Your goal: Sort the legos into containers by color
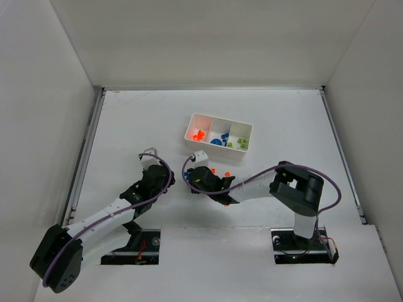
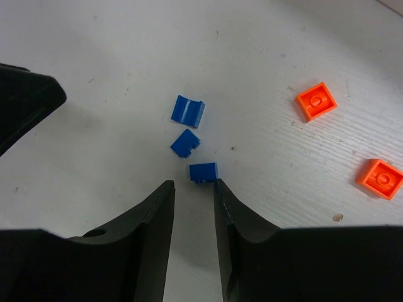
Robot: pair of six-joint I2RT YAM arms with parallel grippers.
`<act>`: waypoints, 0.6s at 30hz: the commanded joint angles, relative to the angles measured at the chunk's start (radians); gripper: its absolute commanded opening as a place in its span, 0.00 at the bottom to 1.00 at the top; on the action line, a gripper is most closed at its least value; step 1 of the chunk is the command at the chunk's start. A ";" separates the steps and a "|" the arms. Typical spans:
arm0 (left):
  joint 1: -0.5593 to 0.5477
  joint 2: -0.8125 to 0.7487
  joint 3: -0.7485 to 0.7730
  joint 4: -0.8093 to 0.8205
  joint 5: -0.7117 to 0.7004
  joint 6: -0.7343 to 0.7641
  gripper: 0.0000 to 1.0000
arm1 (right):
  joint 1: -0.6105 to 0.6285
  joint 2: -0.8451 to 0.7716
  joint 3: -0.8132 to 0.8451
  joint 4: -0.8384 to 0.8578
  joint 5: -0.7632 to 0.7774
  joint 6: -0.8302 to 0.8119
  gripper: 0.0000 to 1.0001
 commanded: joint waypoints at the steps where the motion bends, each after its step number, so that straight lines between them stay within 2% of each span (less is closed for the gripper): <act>1: 0.009 -0.041 -0.010 -0.014 0.008 -0.019 0.31 | -0.008 0.019 0.022 -0.014 0.040 -0.014 0.36; 11: 0.000 -0.055 -0.029 -0.013 0.023 -0.031 0.32 | -0.005 0.053 0.050 -0.060 0.104 -0.054 0.39; 15: -0.009 -0.056 -0.021 -0.017 0.026 -0.028 0.33 | -0.005 0.060 0.062 -0.057 0.098 -0.059 0.36; 18: -0.014 -0.050 -0.023 -0.017 0.028 -0.037 0.33 | -0.005 0.065 0.065 -0.058 0.101 -0.065 0.30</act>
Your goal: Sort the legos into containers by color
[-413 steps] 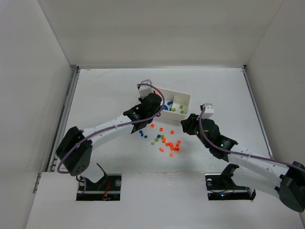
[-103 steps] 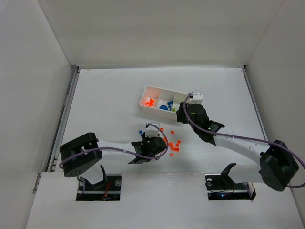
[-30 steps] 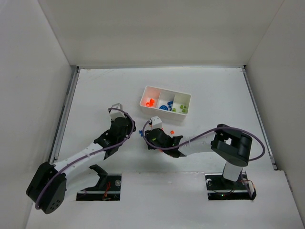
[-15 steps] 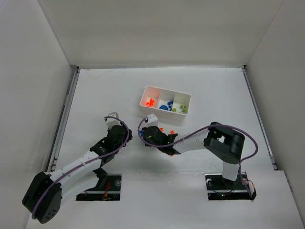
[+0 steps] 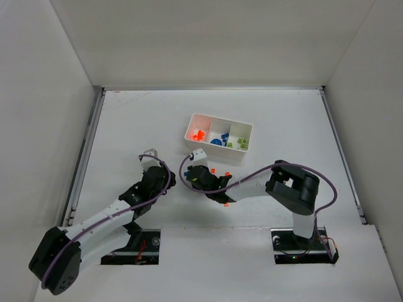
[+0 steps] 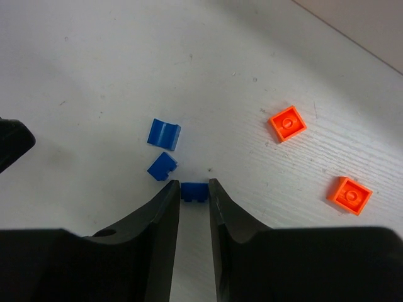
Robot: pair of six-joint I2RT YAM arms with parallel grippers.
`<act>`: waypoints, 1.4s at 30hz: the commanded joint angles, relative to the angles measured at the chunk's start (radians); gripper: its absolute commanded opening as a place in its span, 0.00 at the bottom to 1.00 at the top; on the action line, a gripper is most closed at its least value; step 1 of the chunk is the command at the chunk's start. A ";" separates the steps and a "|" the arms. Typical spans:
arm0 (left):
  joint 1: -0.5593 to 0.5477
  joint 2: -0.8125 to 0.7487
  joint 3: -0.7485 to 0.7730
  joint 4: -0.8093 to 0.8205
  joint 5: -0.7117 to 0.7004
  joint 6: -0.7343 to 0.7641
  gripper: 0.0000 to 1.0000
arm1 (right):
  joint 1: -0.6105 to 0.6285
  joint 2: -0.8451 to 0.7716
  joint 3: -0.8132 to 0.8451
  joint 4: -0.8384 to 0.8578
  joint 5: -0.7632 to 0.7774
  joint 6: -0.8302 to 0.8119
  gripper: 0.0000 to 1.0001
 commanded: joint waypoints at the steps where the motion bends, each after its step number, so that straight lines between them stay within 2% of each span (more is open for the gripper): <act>1: -0.009 -0.006 -0.002 0.001 0.007 -0.010 0.33 | -0.002 0.024 0.020 -0.035 0.007 -0.010 0.27; 4: -0.030 -0.001 -0.002 0.013 0.007 -0.012 0.33 | -0.002 -0.010 0.000 -0.034 0.011 -0.003 0.20; 8: -0.067 0.040 0.023 0.031 0.013 -0.001 0.33 | -0.017 -0.148 -0.066 -0.031 0.011 0.023 0.20; 13: -0.132 0.109 0.038 0.084 -0.024 0.014 0.33 | -0.107 -0.353 -0.111 -0.043 -0.018 -0.008 0.20; 17: -0.147 0.163 0.046 0.113 -0.032 0.024 0.33 | -0.210 -0.429 -0.099 -0.046 -0.081 -0.043 0.20; 22: -0.178 0.227 0.059 0.145 -0.039 0.025 0.32 | -0.336 -0.382 -0.001 -0.060 -0.113 -0.088 0.20; 30: -0.207 0.281 0.084 0.159 -0.081 0.033 0.32 | -0.414 -0.231 0.138 -0.083 -0.079 -0.132 0.21; 33: -0.208 0.298 0.096 0.154 -0.078 0.039 0.32 | -0.428 -0.193 0.167 -0.083 -0.101 -0.129 0.26; 38: -0.204 0.322 0.107 0.157 -0.079 0.053 0.32 | -0.425 -0.188 0.185 -0.083 -0.111 -0.137 0.44; 42: -0.216 0.357 0.116 0.162 -0.082 0.060 0.32 | -0.425 -0.222 0.162 -0.078 -0.113 -0.134 0.45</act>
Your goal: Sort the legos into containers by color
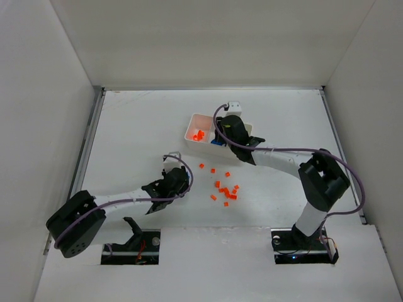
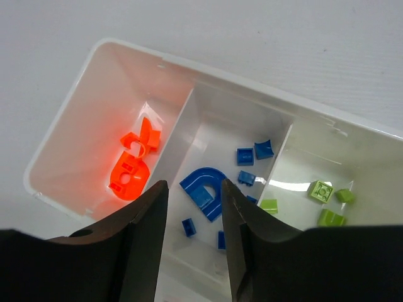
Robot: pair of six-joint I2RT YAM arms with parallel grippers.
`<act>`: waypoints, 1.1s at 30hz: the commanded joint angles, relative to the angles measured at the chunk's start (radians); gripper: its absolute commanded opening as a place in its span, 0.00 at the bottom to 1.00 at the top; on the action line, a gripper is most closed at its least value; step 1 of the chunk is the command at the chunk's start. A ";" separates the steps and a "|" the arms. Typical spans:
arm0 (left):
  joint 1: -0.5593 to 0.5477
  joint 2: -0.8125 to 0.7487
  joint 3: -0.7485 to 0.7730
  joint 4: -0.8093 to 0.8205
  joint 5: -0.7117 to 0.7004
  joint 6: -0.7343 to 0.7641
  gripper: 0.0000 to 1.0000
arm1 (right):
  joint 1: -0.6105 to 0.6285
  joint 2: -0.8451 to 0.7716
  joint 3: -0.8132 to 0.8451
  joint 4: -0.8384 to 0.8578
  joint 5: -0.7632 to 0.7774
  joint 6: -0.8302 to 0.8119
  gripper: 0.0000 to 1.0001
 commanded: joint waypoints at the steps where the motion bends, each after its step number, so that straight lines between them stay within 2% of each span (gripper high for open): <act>1: -0.010 0.032 0.043 0.031 -0.019 0.017 0.32 | 0.006 -0.061 0.012 0.025 -0.008 -0.003 0.44; 10: -0.012 0.105 0.086 0.056 -0.022 0.047 0.31 | 0.032 -0.180 -0.142 0.065 -0.006 0.029 0.42; 19: -0.018 0.154 0.112 0.045 -0.027 0.063 0.22 | 0.032 -0.292 -0.242 0.078 0.006 0.045 0.42; 26: -0.030 0.205 0.135 0.046 -0.044 0.070 0.19 | 0.026 -0.417 -0.321 0.080 0.001 0.058 0.43; 33: -0.067 0.221 0.160 0.034 -0.090 0.090 0.08 | 0.023 -0.529 -0.410 0.072 0.004 0.080 0.43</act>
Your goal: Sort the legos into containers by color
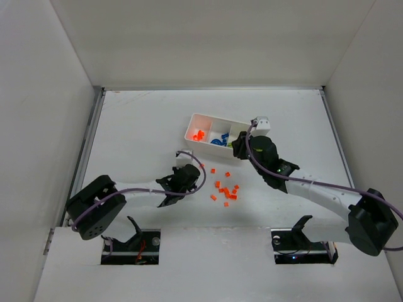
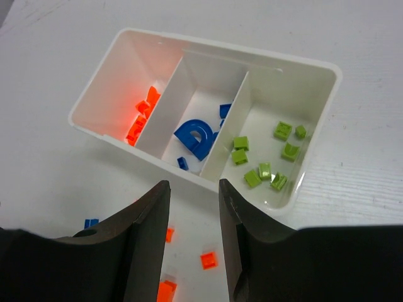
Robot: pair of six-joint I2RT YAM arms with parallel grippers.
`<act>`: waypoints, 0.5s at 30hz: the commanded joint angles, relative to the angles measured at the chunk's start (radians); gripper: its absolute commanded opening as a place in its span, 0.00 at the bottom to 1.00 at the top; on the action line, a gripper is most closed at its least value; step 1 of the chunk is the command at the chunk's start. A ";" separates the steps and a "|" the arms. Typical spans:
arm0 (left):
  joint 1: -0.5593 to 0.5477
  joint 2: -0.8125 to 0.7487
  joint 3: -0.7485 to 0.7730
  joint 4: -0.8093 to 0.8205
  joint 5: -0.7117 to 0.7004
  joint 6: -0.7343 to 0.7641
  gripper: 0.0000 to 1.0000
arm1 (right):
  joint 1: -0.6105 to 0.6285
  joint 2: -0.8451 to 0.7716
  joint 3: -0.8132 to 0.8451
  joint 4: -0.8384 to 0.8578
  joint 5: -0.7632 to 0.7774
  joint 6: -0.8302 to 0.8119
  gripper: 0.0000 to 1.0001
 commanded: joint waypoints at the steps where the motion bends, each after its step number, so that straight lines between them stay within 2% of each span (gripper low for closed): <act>1: -0.030 -0.011 0.034 -0.024 -0.039 0.019 0.07 | -0.006 -0.062 -0.042 0.039 0.008 0.023 0.42; 10: -0.067 -0.139 0.133 -0.083 -0.030 0.011 0.07 | -0.012 -0.140 -0.145 0.041 0.011 0.054 0.42; 15: -0.021 -0.093 0.255 -0.046 0.063 0.020 0.07 | -0.034 -0.160 -0.172 0.057 0.005 0.074 0.41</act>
